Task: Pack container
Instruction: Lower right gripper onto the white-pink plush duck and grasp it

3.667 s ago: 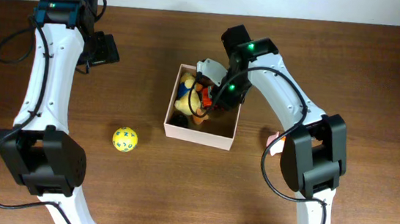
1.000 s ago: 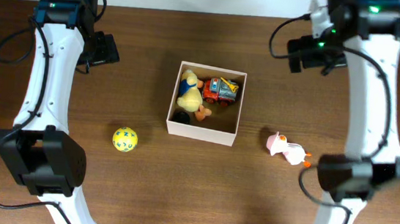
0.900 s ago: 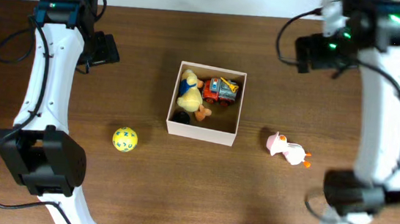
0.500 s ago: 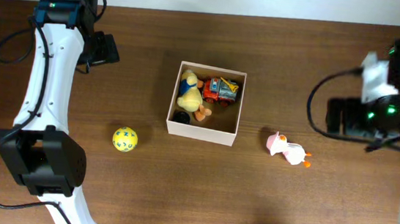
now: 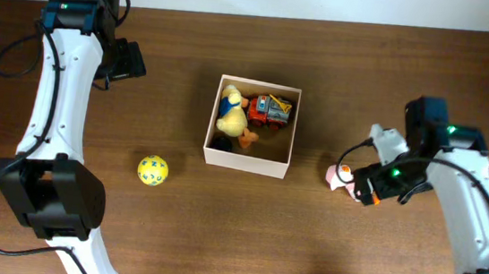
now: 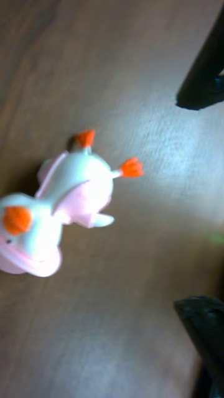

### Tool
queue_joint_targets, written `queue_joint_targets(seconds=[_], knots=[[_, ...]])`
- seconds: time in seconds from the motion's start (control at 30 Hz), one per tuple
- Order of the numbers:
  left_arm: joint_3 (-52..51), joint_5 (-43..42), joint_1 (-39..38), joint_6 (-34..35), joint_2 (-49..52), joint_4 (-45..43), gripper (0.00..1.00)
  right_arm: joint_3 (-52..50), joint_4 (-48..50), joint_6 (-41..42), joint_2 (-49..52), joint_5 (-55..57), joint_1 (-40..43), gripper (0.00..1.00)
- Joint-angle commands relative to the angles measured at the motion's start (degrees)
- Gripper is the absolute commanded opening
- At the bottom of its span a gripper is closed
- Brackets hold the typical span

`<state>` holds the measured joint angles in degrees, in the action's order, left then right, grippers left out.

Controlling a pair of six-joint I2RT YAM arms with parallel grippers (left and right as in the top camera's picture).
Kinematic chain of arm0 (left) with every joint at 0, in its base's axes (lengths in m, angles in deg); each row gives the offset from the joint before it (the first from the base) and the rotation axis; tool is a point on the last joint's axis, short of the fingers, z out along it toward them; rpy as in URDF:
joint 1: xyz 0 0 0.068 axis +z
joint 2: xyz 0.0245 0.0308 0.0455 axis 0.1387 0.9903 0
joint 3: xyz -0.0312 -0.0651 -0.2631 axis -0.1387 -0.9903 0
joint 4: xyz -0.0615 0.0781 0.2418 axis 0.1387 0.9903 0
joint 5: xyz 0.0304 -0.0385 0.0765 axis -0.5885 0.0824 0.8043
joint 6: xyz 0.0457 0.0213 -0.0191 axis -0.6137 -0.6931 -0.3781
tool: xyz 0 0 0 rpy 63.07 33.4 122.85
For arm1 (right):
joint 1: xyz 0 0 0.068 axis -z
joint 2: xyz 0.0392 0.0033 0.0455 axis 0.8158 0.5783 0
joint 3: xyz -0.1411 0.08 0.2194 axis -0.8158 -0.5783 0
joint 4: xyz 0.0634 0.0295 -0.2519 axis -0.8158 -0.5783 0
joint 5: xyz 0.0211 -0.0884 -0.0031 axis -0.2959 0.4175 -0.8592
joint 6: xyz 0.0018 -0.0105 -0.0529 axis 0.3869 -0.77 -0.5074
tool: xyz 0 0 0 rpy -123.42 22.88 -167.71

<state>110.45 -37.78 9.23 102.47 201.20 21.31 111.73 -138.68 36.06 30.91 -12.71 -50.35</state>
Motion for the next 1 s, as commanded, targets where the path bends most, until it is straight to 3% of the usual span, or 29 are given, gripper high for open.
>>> queue_joint_targets(seconds=[0.0, 0.27, 0.57, 0.63, 0.67, 0.8, 0.97], knots=[[0.31, 0.61, 0.02, -0.52, 0.46, 0.04, 0.99, -5.11, 5.62, -4.15, -0.37, -3.34, 0.22, 0.99], [0.31, 0.61, 0.02, -0.52, 0.46, 0.04, 0.99, -13.68, 24.85, -6.34, 1.75, -3.39, 0.22, 0.99], [0.31, 0.61, 0.02, -0.52, 0.46, 0.04, 0.99, -15.06, 28.30, -7.30, 9.29, -9.57, 0.22, 0.98], [0.31, 0.61, 0.02, -0.52, 0.46, 0.04, 0.99, -15.06, 28.30, -7.30, 9.73, -10.95, 0.22, 0.88], [0.31, 0.61, 0.02, -0.52, 0.46, 0.04, 0.99, -15.06, 28.35, -7.28, 9.75, -11.41, 0.22, 0.79], [0.31, 0.61, 0.02, -0.52, 0.46, 0.04, 0.99, -13.53, 28.30, -4.55, 9.73, -12.37, 0.22, 0.30], [0.31, 0.61, 0.02, -0.52, 0.46, 0.04, 0.99, -6.47, 27.19, 1.22, 9.68, -12.39, 0.20, 0.19]])
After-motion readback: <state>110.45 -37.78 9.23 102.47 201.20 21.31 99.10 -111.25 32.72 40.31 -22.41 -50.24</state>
